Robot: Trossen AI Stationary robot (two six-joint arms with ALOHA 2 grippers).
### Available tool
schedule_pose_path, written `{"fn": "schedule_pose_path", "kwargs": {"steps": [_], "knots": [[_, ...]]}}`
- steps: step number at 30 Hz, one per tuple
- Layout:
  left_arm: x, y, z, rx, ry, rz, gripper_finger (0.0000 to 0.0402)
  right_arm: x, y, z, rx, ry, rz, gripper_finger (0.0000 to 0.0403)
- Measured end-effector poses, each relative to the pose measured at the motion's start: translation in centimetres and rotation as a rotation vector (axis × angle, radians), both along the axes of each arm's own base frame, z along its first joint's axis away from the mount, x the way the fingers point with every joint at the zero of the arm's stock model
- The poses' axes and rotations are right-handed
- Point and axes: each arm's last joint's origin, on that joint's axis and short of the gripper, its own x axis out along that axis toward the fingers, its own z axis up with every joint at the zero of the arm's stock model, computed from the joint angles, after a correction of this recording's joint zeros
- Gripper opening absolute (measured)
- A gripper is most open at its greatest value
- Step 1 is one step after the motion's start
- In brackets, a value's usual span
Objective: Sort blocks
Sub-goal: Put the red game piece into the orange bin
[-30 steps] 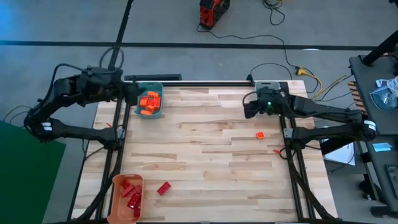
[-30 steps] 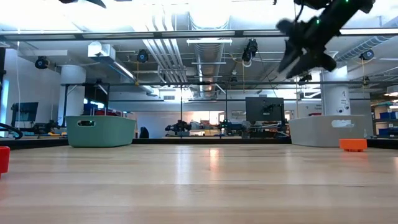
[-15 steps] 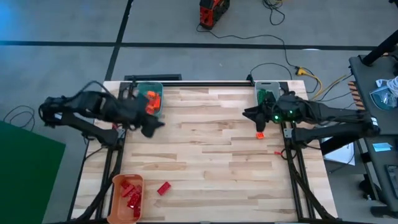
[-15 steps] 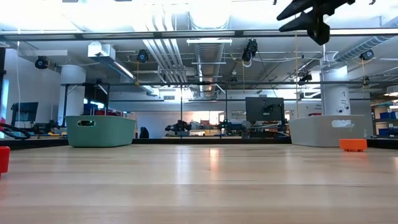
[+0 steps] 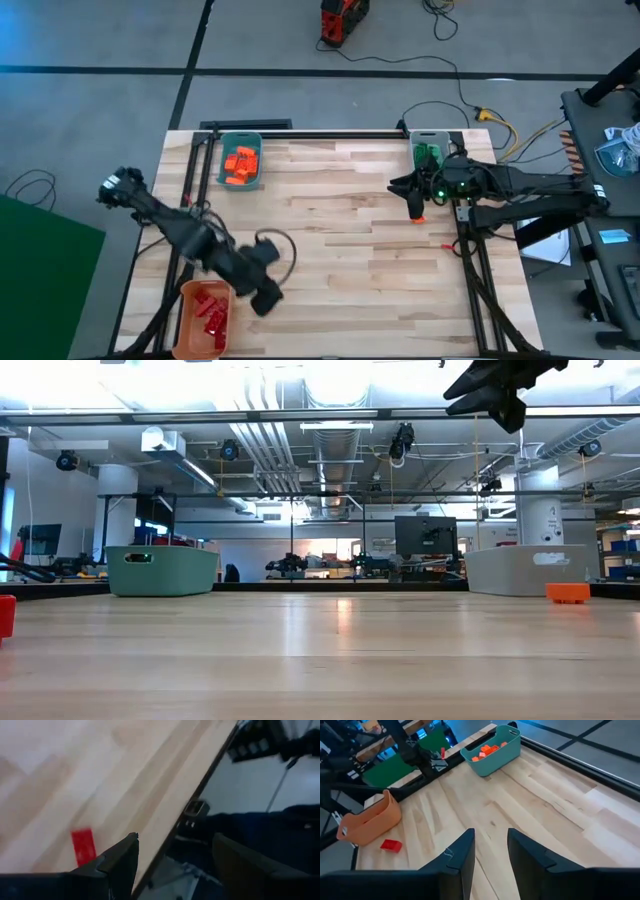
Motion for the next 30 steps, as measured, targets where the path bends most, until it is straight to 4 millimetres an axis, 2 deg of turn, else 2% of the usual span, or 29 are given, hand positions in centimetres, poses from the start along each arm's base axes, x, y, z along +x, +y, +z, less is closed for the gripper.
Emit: {"fn": "schedule_pose_path", "kwargs": {"steps": [5, 13, 17, 24, 30], "knots": [[0.9, -2.1, -2.8, -0.035, 0.160, 0.011, 0.0228, 0.0, 0.0, 0.0, -0.020, 0.005, 0.009, 0.0115], [2.6, -3.7, -6.9, -0.039, 0.335, -0.009, 0.0228, 0.0, 0.0, 0.0, -0.022, 0.006, 0.011, 0.0124], [3.2, -4.1, -8.5, 0.003, 0.386, -0.016, 0.0228, 0.0, 0.0, 0.0, -0.024, 0.008, 0.012, 0.0125], [3.0, -4.0, -10.8, 0.124, 0.517, -0.058, 0.0228, 0.0, 0.0, -0.1, -0.030, 0.012, 0.015, 0.0115], [3.3, -4.3, -12.3, 0.129, 0.586, -0.065, 0.0228, 0.0, 0.0, -0.2, -0.031, 0.019, 0.016, 0.0112]]}}
